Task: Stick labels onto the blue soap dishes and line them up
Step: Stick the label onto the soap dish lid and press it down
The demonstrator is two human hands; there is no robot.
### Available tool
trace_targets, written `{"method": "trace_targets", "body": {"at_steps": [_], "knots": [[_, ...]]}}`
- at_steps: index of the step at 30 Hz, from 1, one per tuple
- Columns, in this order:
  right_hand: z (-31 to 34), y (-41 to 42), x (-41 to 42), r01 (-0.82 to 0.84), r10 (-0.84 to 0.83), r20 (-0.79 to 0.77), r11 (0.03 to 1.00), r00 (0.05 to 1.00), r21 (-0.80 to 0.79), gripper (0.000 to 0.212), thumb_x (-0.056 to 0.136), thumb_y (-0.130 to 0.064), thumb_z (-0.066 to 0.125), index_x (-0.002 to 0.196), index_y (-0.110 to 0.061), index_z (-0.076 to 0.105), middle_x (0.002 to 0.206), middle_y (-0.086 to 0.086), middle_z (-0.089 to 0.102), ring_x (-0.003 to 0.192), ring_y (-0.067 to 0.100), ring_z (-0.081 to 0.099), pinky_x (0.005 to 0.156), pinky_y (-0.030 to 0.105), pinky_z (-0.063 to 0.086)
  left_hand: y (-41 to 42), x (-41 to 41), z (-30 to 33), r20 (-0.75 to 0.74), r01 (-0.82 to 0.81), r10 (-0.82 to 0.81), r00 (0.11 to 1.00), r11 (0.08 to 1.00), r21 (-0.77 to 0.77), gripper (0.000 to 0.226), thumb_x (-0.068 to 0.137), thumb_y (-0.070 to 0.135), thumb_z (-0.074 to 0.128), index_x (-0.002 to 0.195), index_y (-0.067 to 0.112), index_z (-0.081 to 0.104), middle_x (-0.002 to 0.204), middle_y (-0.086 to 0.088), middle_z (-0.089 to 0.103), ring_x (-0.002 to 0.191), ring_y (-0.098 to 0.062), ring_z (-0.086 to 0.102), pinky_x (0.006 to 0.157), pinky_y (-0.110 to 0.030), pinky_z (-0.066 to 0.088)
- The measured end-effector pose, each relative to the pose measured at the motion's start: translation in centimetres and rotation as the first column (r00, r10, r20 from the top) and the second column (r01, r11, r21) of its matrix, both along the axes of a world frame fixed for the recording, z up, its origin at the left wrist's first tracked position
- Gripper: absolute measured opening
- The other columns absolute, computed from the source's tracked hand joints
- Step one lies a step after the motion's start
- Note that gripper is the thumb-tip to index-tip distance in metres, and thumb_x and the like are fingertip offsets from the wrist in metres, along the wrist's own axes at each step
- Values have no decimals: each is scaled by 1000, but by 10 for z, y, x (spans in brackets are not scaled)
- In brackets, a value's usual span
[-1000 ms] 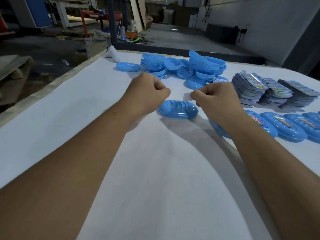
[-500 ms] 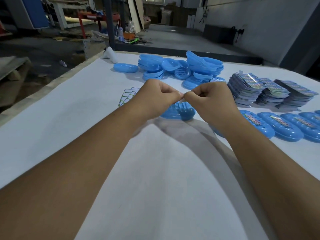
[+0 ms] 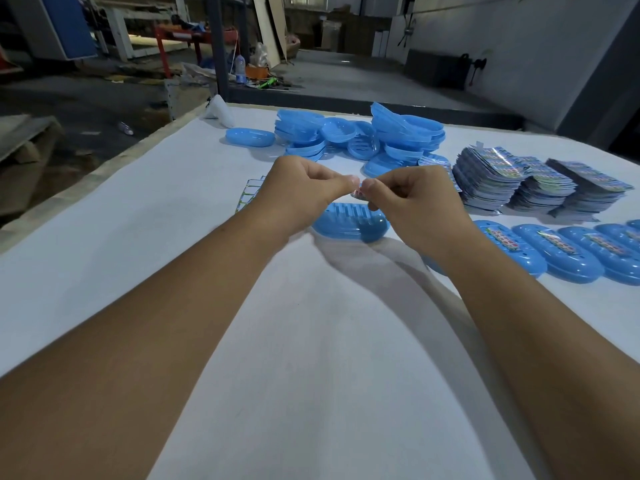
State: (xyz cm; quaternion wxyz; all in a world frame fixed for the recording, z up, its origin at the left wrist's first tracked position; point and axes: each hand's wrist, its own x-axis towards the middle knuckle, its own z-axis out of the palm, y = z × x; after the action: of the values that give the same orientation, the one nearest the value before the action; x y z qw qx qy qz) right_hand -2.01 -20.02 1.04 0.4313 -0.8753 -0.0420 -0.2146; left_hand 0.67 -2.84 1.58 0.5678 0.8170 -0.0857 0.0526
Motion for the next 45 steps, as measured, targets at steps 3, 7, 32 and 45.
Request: {"method": "trace_targets", "body": {"at_steps": [3,7,32,45], "knots": [[-1,-6,3,87,-87,-23,996,996,-10,26,90,-35,71,75,-15,77,66,4,71,52,7,47,54,24,39,0,0,2,-16,-35,35,999,999,-16,19,84,43,77,84,24,78,69,14,65,66,-3,54,60,-23,40],[1,-9,3,99,-98,-58,995,994,17,30,88,-36,75,64,-19,73,43,-10,52,38,5,37,38,11,26,-2,0,2,-40,-40,40,998,999,-12,20,84,42,76,84,23,78,70,11,65,63,-3,53,59,-23,42],[-4,-3,14,137,-195,-212,955,958,-263,27,83,-43,74,67,-21,75,54,-4,58,57,13,49,52,29,37,-3,15,-18,-9,-109,114,993,964,242,22,76,38,76,67,18,76,65,6,70,74,-12,66,63,-29,49],[-5,-2,16,126,-192,-199,945,961,-303,34,82,-51,75,68,-21,76,59,-1,65,60,15,53,54,30,41,-8,15,-20,60,-131,117,991,935,329,19,77,41,79,71,24,75,69,12,66,68,-1,58,51,-20,34]]}}
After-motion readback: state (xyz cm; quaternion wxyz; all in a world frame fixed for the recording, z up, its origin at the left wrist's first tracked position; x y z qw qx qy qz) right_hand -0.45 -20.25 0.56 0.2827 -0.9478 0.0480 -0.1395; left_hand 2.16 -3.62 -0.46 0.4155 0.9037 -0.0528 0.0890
